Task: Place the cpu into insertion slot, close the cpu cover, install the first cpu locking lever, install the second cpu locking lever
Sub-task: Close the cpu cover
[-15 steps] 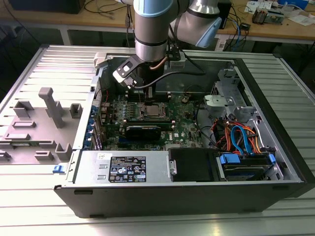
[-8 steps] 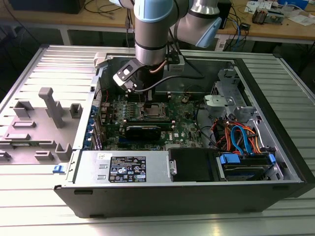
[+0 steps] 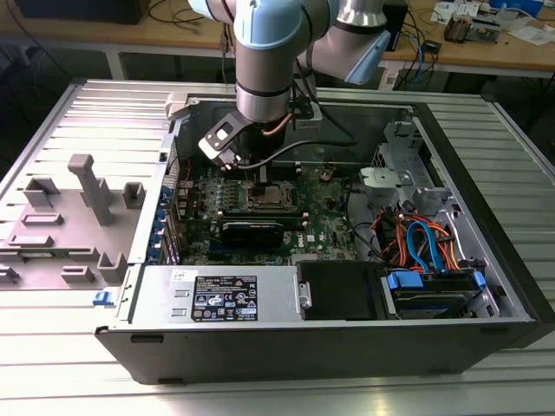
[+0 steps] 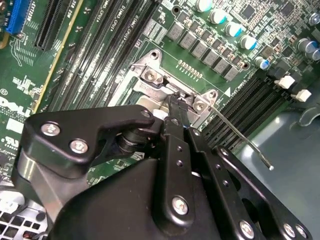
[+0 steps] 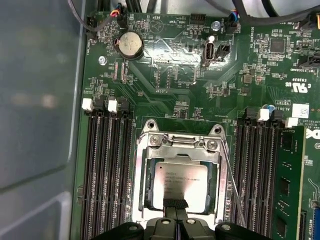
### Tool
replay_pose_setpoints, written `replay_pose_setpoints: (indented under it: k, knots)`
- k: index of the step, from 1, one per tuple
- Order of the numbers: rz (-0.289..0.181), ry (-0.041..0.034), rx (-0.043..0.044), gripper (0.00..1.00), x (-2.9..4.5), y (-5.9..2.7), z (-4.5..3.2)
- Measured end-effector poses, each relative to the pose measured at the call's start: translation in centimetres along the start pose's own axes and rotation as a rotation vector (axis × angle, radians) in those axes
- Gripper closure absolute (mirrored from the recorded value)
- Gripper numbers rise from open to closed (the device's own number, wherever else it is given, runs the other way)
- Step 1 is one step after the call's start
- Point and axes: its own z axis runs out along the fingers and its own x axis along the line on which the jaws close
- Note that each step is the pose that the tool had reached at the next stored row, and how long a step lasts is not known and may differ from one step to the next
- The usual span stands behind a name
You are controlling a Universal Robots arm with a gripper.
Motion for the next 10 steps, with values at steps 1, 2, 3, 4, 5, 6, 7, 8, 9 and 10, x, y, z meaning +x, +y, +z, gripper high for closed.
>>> replay_pose_setpoints:
  k: [1,2,3,4,5,6,7,8,9,10]
  knots:
    - [0.0,0.0001,0.0,0.89,0.0,0.0,0.0]
    - [0.0,0.0001,0.0,0.89,0.01,-0.02,0.0]
    - [0.0,0.0002,-0.0004,0.89,0.01,-0.03,0.01]
    - [0.0,0.0003,-0.0008,0.89,0.01,-0.02,-0.01]
    - [0.0,-0.0005,-0.0013,0.89,0.02,-0.03,-0.26]
    - [0.0,-0.0016,-0.0019,0.89,0.02,-0.04,-0.58]
    - [0.0,-0.002,-0.002,0.89,0.03,-0.01,-0.71]
    - [0.0,-0.0023,-0.002,0.89,0.02,0.1,-0.72]
    - [0.0,-0.0027,-0.0019,0.89,0.0,0.31,-0.72]
    - [0.0,-0.0027,-0.0019,0.89,-0.01,0.48,-0.72]
